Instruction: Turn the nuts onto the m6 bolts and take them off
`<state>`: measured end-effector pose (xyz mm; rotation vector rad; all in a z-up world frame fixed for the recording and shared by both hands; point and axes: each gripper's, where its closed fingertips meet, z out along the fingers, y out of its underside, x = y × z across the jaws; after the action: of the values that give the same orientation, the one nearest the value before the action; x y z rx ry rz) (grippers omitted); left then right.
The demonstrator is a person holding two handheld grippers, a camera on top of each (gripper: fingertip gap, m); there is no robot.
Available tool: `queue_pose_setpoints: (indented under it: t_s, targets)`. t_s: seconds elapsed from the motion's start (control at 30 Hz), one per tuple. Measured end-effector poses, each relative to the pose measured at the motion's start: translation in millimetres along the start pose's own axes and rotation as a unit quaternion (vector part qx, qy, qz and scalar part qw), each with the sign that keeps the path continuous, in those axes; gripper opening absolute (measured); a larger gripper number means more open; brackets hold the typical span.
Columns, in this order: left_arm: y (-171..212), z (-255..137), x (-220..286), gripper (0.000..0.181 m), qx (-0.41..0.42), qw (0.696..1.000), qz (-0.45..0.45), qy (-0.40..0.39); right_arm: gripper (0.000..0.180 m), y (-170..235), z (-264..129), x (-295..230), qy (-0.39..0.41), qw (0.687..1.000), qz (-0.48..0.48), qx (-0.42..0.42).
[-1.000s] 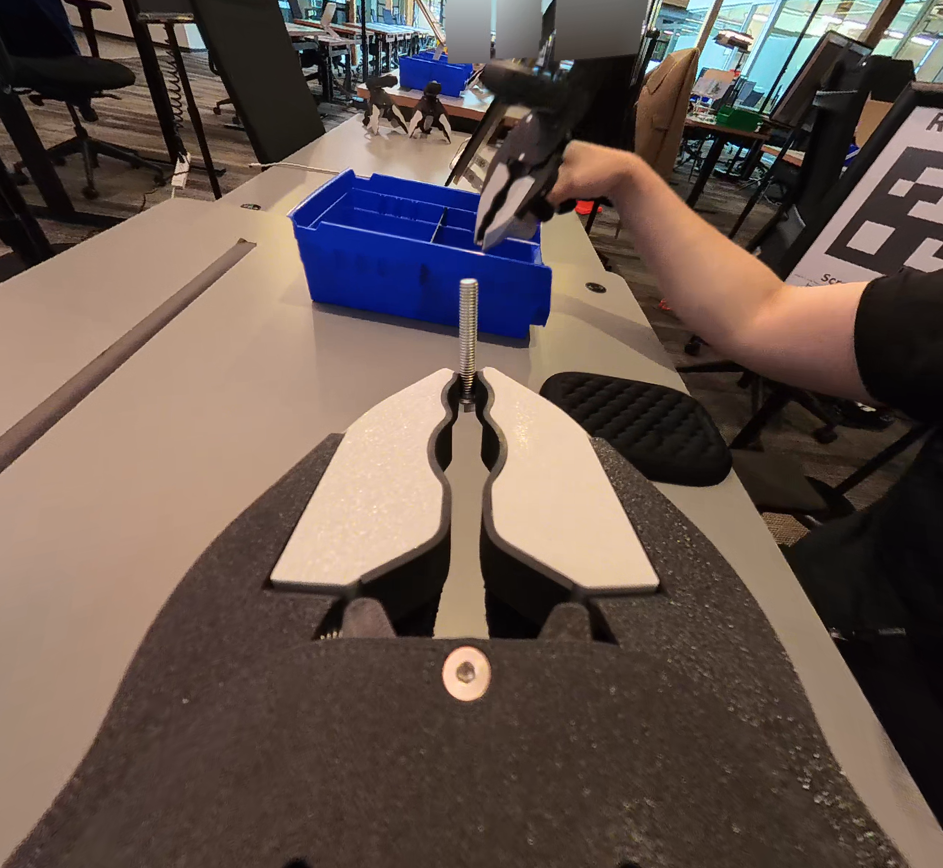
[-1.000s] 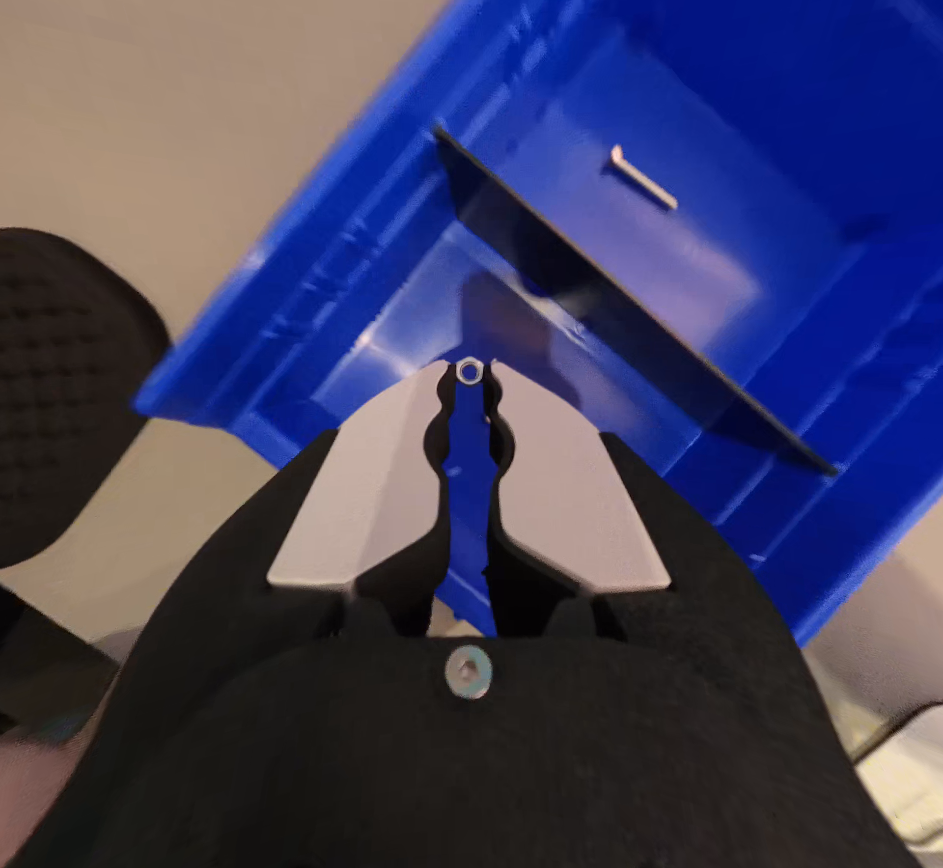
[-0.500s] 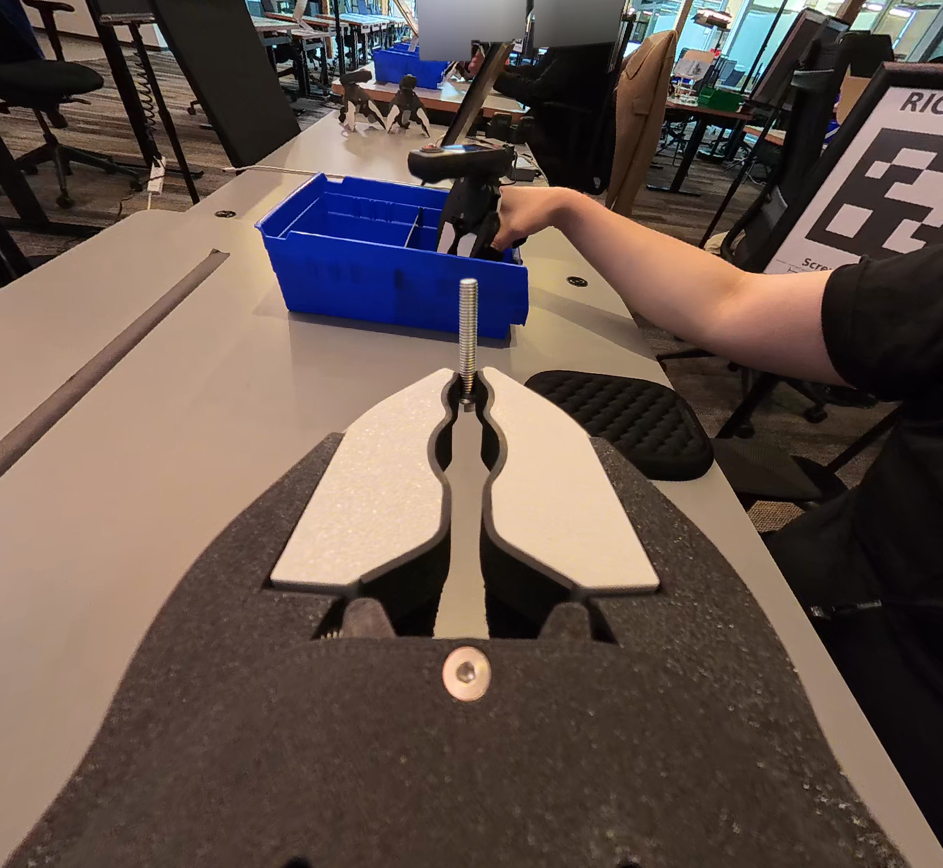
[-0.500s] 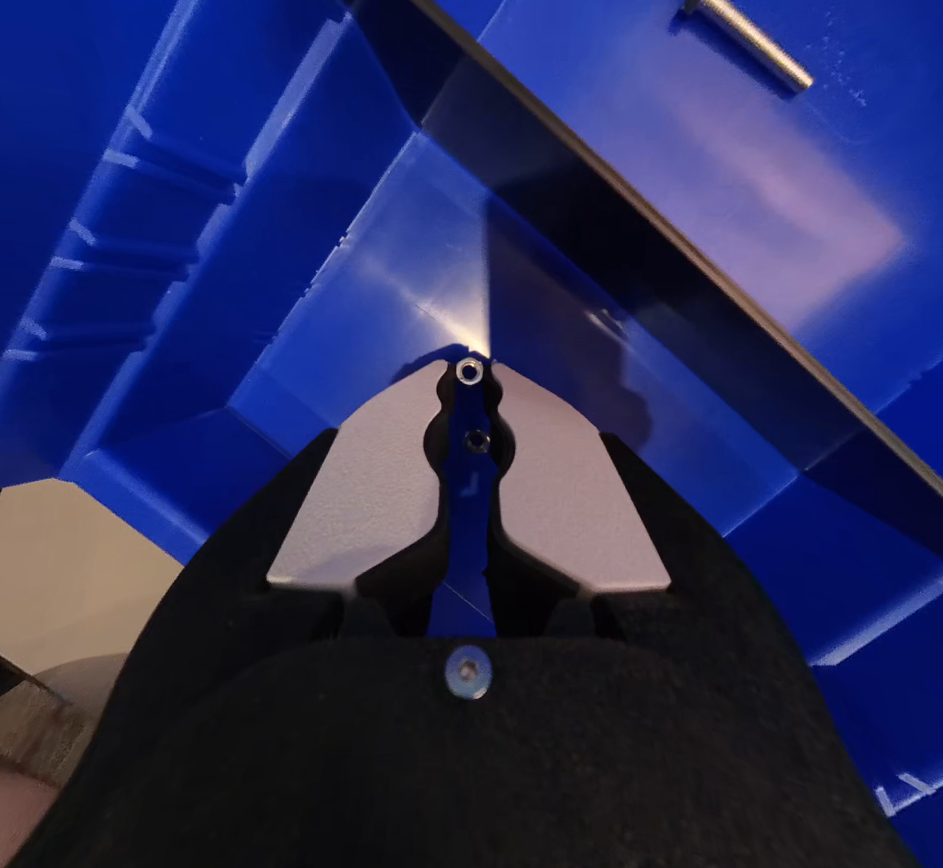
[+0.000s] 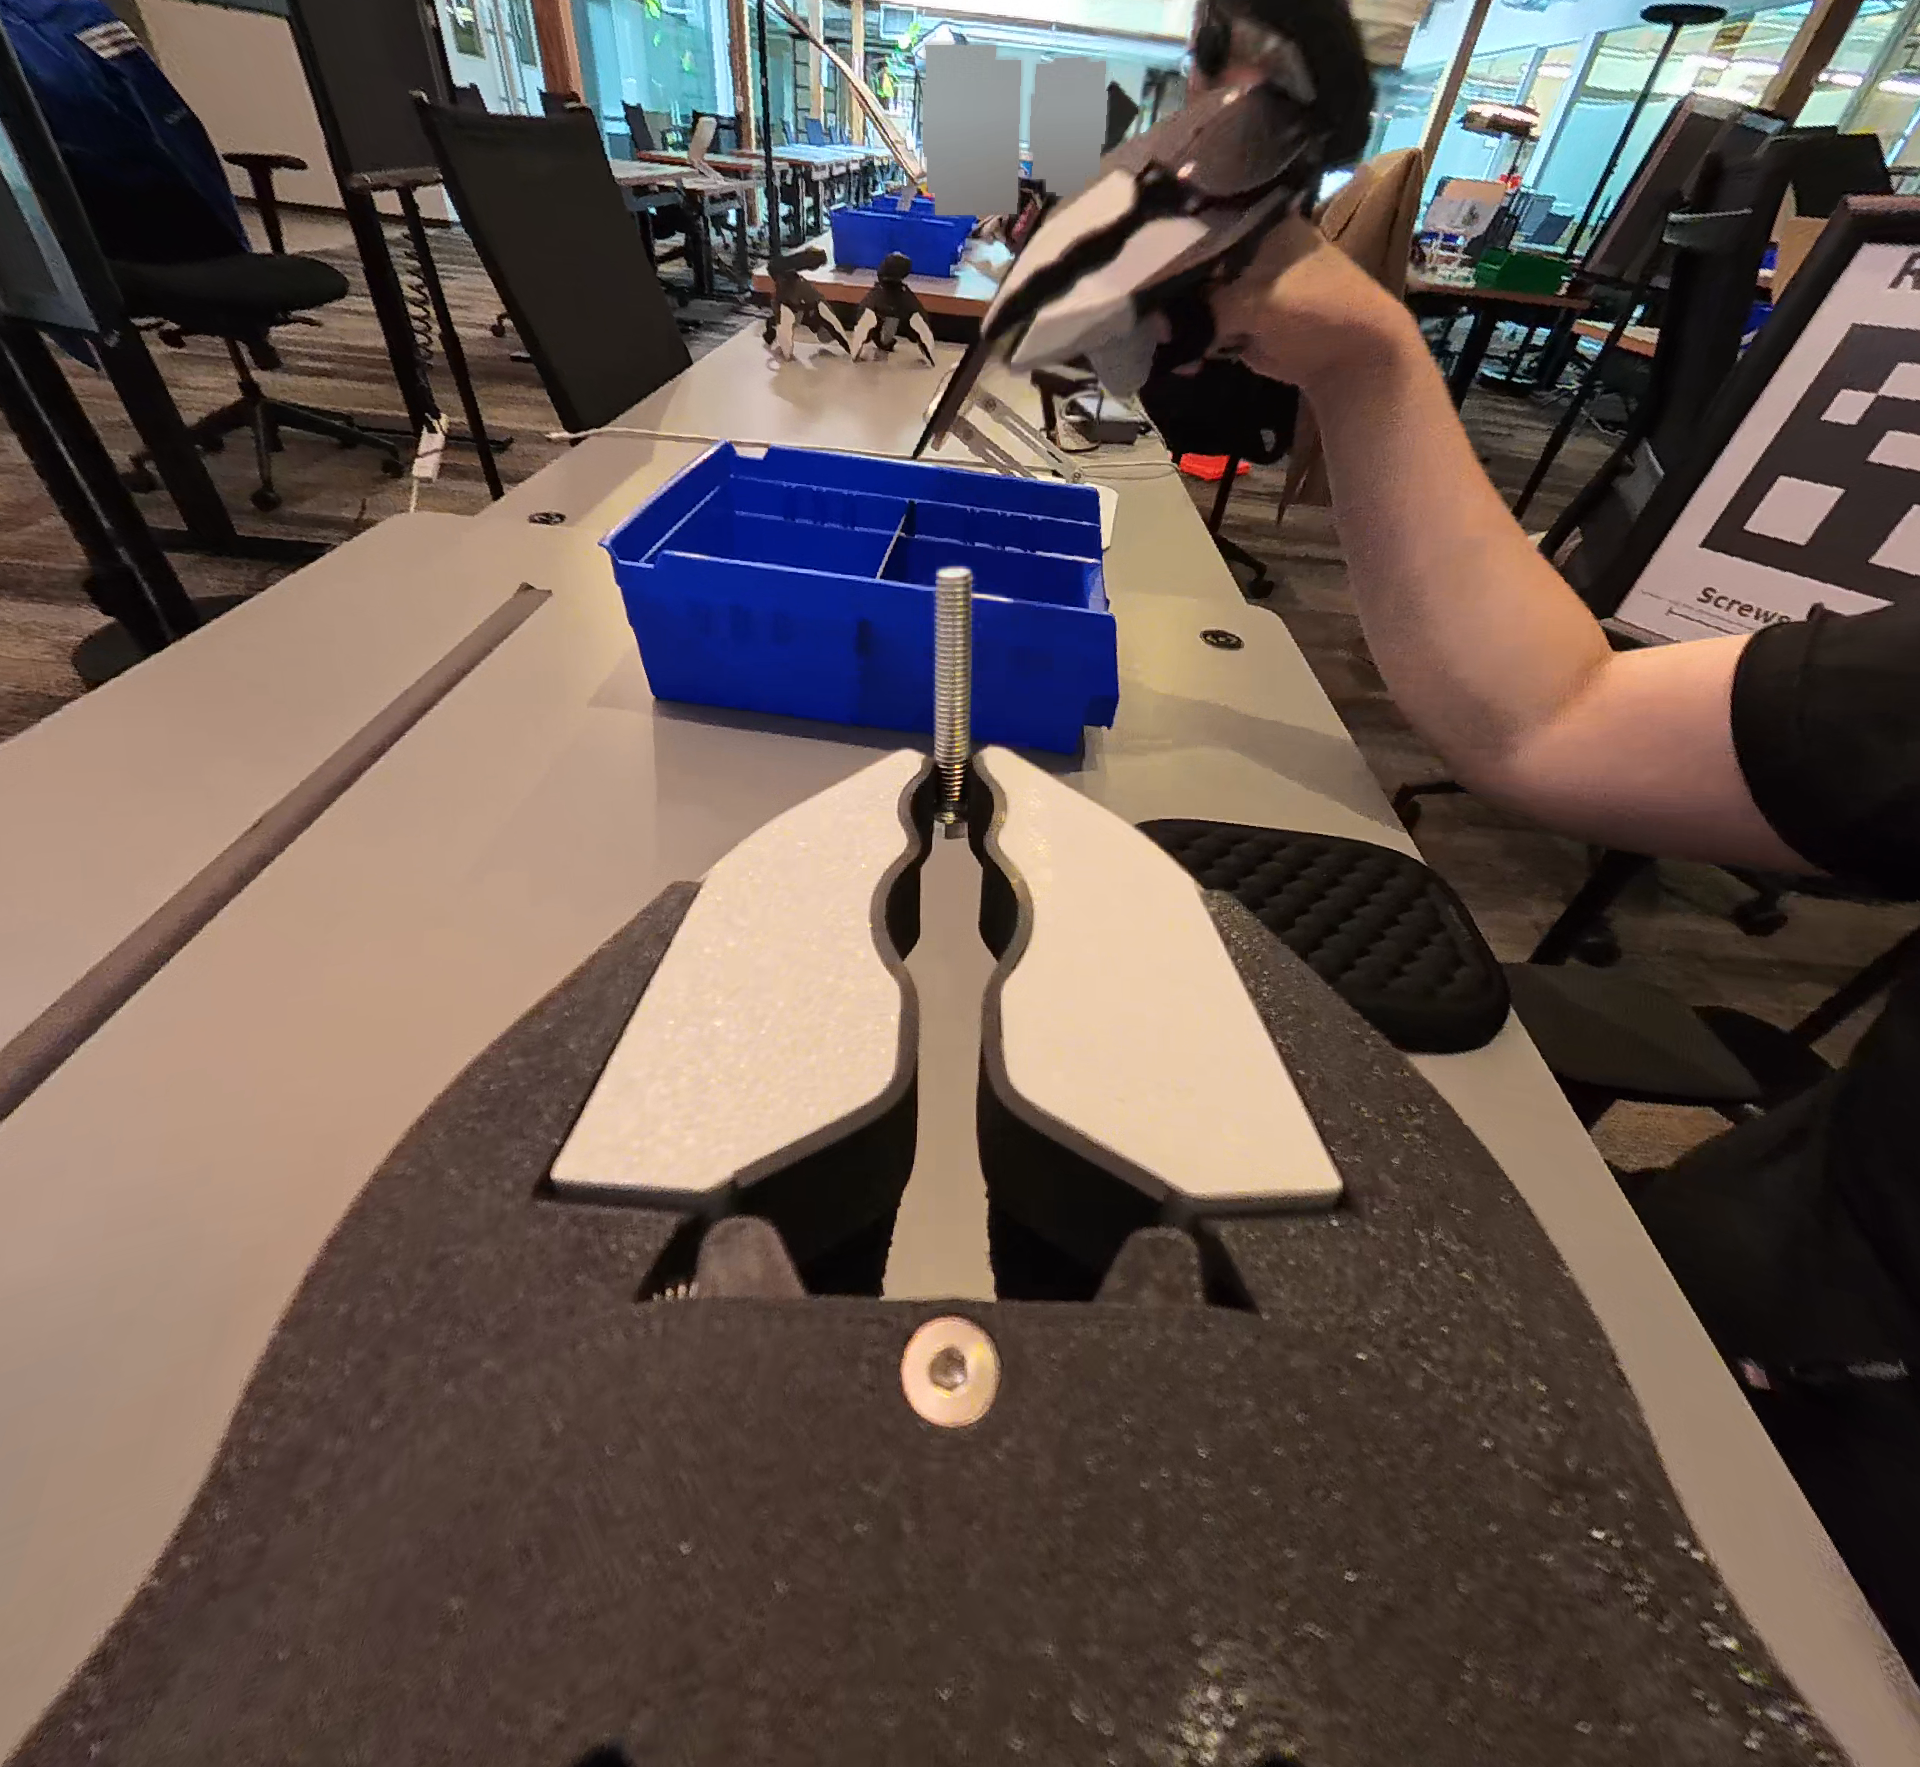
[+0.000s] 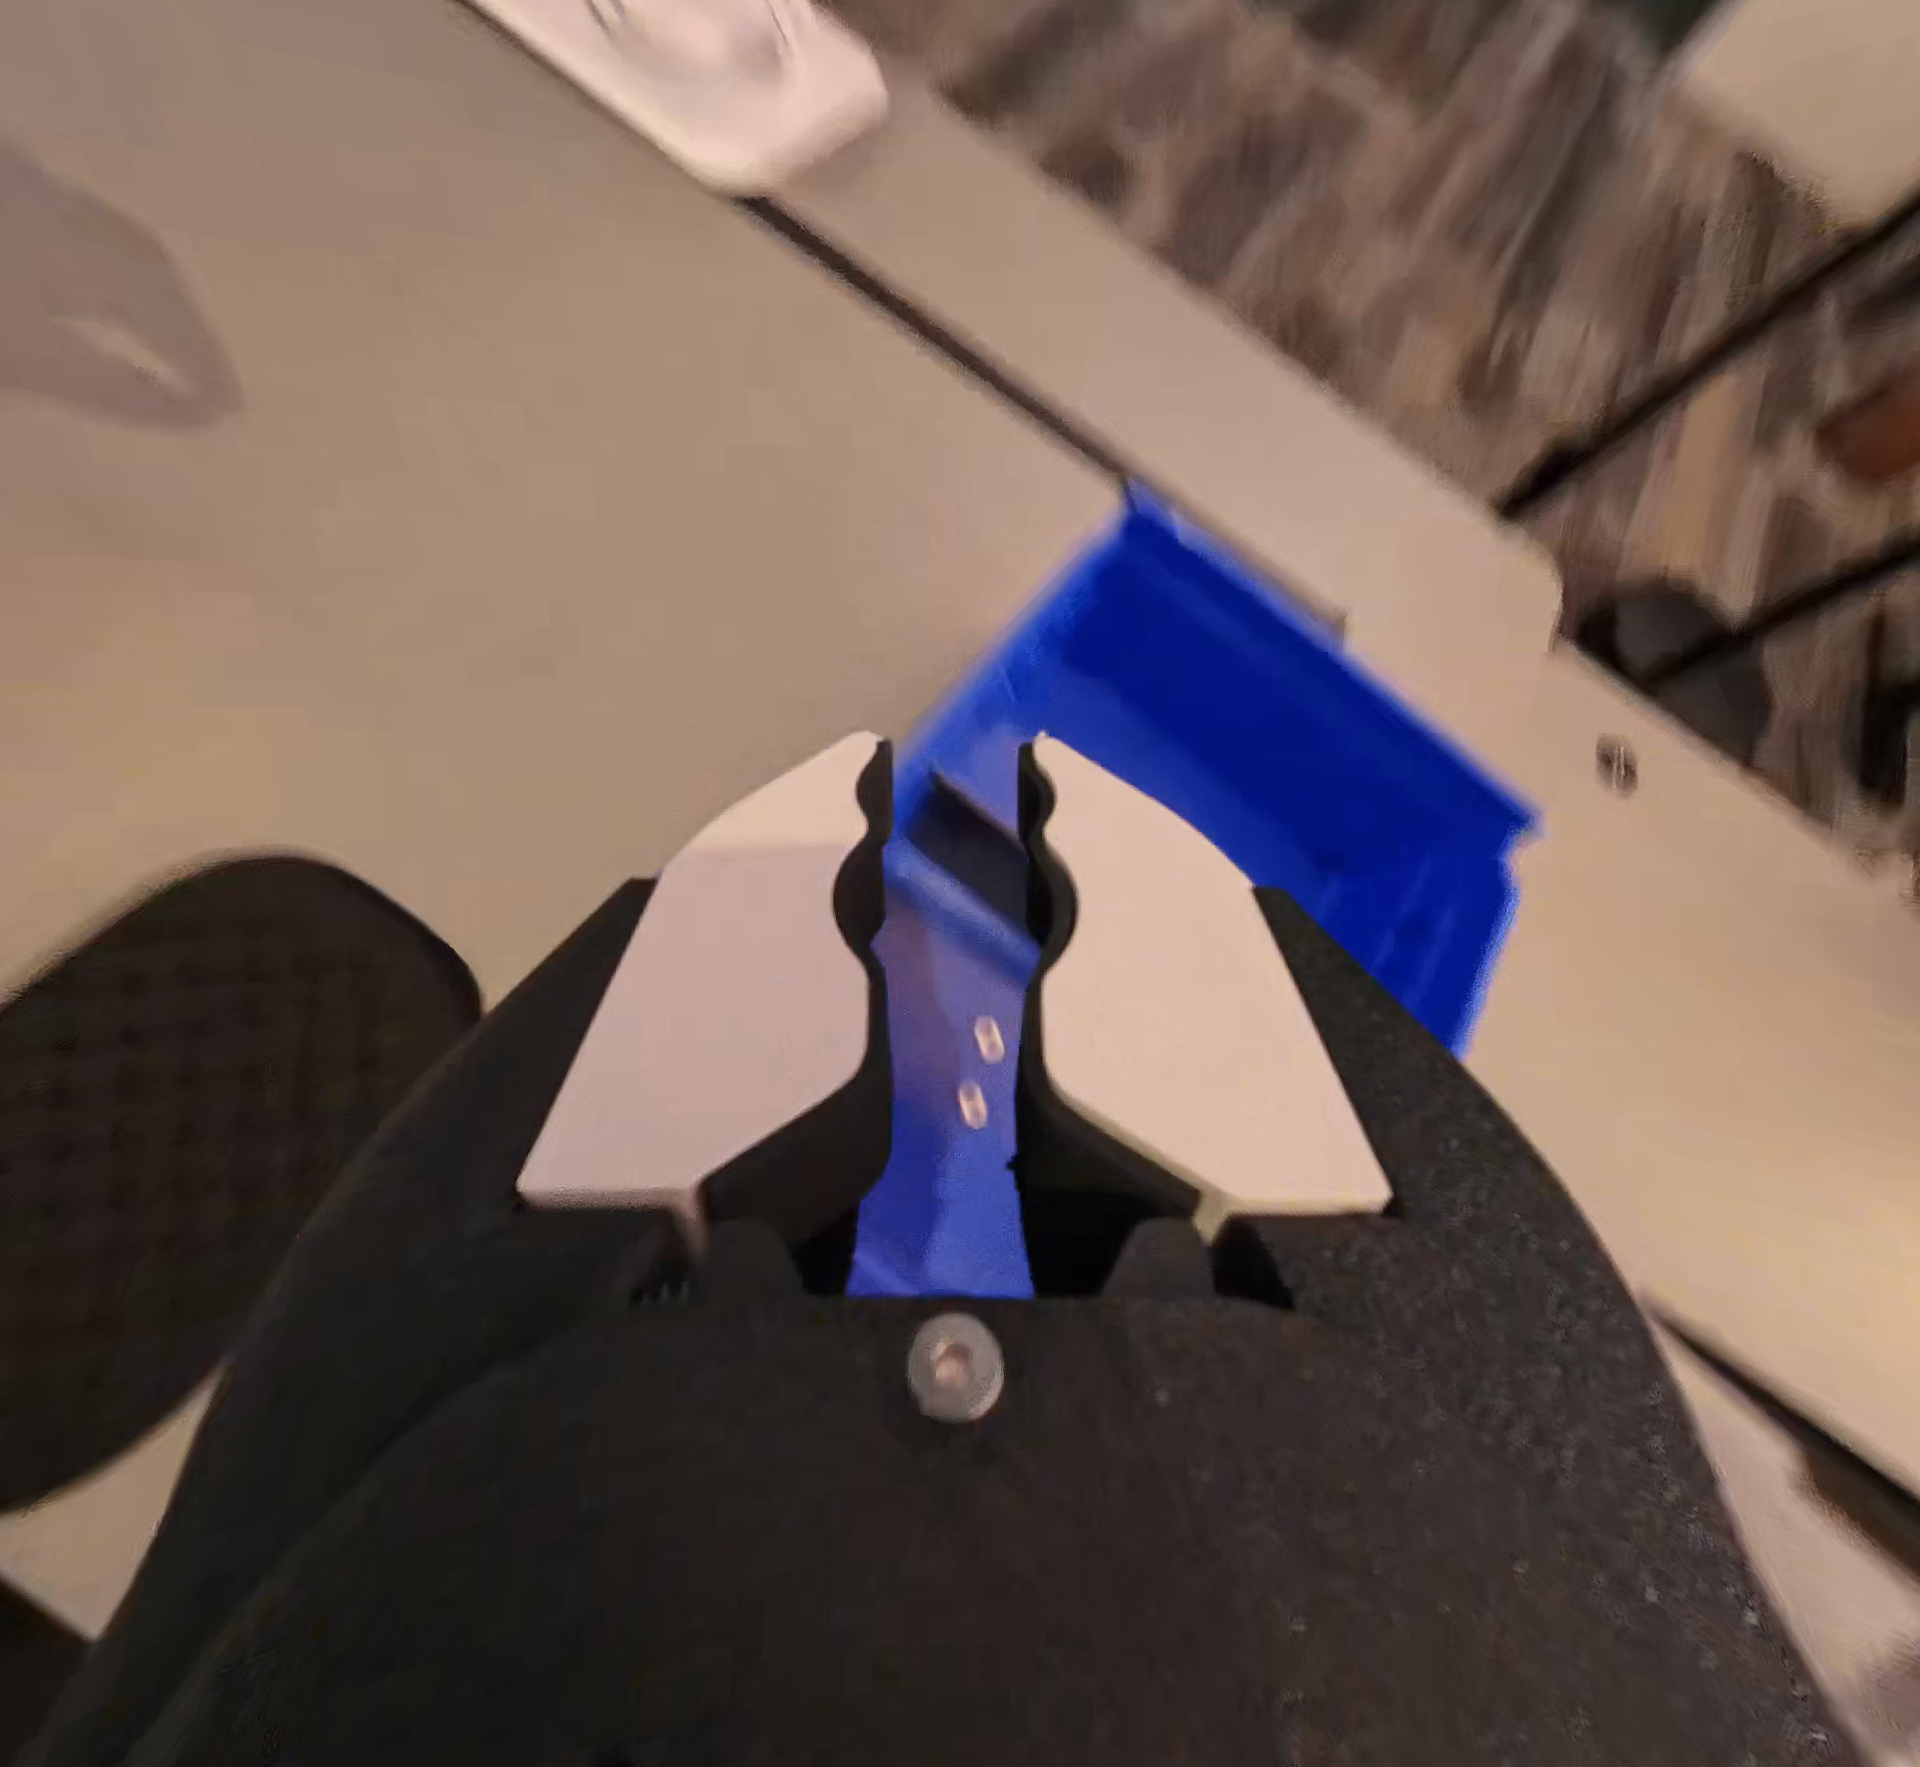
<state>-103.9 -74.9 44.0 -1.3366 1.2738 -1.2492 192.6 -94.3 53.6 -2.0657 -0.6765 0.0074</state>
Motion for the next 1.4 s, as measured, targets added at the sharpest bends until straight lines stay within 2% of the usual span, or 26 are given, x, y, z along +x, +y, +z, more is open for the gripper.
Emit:
queue_pose_setpoints:
  t_s: [0.1,0.2,0.33,0.43,0.57,0.7,0.83,0.93,1.0,1.17,1.3,1.4]
  targets:
    - [-4.6,2.2,2.8,0.005,0.015,1.0,-0.002,-0.002,0.021,-80.0,2.0,-71.5,-0.099,0.987,-0.036,0.125]
    - [-5.6,3.7,7.7,0.005,0.018,1.0,-0.006,0.006,0.017,-133.9,8.6,-154.2,-0.236,0.946,-0.056,0.214]
    - [-6.2,3.0,11.0,0.005,0.017,1.0,-0.003,0.008,0.017,-160.4,40.6,-216.0,-0.306,0.921,-0.08,0.228]
    - [-6.4,1.4,11.3,0.005,0.014,1.0,-0.003,0.009,0.017,-155.9,70.2,-240.2,-0.342,0.919,-0.094,0.171]
    - [-4.3,1.1,12.1,0.005,0.003,1.0,0.005,0.01,0.017,-157.1,84.6,-252.4,-0.358,0.917,-0.101,0.145]
    - [-4.7,1.1,12.5,0.005,0.003,1.0,0.006,0.01,0.009,-156.4,89.8,-253.8,-0.36,0.917,-0.104,0.137]
    - [-4.8,0.7,12.1,0.005,0.004,1.0,0.006,0.009,0.007,-156.6,89.8,-254.8,-0.371,0.913,-0.092,0.145]
    - [-6.5,0.2,11.8,0.005,0.01,1.0,0.004,0.008,0.012,-156.2,92.3,-253.5,-0.376,0.911,-0.08,0.148]
    - [-7.4,0.3,12.3,0.005,0.012,1.0,0.003,0.01,0.006,-156.2,89.9,-255.6,-0.39,0.905,-0.075,0.156]
    - [-9.7,0.5,13.0,0.005,0.022,1.0,0.003,0.01,0.005,-157.6,88.0,-255.2,-0.399,0.899,-0.058,0.17]
    - [-12.2,-1.4,12.2,0.019,0.028,1.0,-0.001,0.009,0.005,-157.3,89.8,-246.4,-0.399,0.9,-0.032,0.171]
    - [-12.9,-10.2,7.1,0.021,0.018,1.0,0.012,-0.006,0.005,-157.8,85.2,-229.3,-0.386,0.905,-0.013,0.175]
